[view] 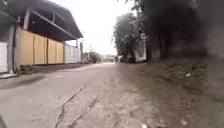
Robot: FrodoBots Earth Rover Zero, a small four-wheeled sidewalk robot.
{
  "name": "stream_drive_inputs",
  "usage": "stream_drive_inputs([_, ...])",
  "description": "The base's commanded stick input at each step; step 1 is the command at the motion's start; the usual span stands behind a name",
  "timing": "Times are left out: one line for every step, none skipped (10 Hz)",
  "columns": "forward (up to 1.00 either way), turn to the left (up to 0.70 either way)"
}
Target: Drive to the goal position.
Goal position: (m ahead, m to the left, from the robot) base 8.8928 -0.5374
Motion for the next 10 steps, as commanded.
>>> stream_drive_inputs([1.0,0.0])
stream_drive_inputs([1.0,0.0])
stream_drive_inputs([1.0,0.0])
stream_drive_inputs([1.0,0.0])
stream_drive_inputs([1.0,0.0])
stream_drive_inputs([1.0,0.0])
stream_drive_inputs([1.0,0.0])
stream_drive_inputs([1.0,0.0])
stream_drive_inputs([1.0,0.0])
stream_drive_inputs([1.0,0.0])
